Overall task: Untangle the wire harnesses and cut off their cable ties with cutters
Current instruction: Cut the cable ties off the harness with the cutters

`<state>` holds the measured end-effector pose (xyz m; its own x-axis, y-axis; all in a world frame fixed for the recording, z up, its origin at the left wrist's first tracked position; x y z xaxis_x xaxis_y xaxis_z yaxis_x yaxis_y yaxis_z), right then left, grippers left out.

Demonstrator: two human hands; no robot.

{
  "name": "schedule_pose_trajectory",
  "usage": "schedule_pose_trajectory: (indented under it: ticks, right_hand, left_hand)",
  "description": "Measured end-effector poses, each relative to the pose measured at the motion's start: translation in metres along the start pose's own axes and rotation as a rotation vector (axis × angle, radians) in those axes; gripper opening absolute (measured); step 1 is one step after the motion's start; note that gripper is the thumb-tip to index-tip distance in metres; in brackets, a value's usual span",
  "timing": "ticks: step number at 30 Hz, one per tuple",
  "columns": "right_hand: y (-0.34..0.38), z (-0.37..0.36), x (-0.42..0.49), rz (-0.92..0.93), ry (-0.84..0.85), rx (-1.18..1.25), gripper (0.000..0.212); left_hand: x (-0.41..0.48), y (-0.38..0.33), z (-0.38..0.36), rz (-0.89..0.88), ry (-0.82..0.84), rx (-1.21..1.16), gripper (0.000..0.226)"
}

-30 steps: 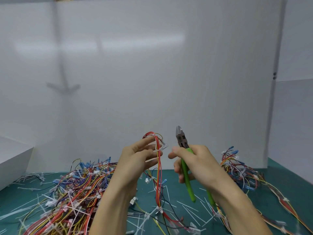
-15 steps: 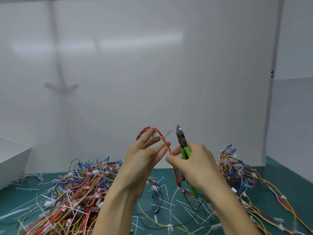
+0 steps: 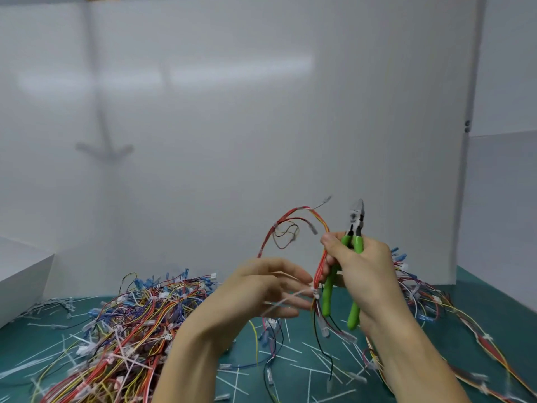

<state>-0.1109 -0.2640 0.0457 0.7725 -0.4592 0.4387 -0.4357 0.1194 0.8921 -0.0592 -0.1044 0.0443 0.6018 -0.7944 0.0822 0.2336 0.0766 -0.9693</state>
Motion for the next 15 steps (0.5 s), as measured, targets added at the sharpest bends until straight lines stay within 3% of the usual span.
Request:
schedule_pose_trajectory:
  ticks: [5,10,15]
  right_hand:
    - [-0.004,0.002,0.001,-0.083,-0.012,0.121,0.031]
    - [-0.009,0.0,0.004,-0.151,-0.008,0.16,0.023]
    - [-0.012,-0.003,0.002,-0.212,0.077,0.039,0.022]
  left_hand:
    - [-0.002,0.005,0.002,-0.112,0.082,0.073,0.024]
    - [0.007,0.006,0.001,-0.138,-0.206,-0.099,0.005]
    - [0.007,0.004,0.013,-0.216,-0.505,-0.277,0.02]
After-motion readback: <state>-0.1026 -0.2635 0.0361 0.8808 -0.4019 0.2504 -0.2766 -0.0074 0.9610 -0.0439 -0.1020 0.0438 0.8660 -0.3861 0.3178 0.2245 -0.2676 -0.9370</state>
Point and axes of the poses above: each hand's wrist, its own x-axis towards the middle knuckle, its own z-axis out of the back of the hand, y = z × x, the point moved 1 cm from there along x, towards the middle knuckle, and after that the axes turned 7 degrees about y, right-handed, at the moved point
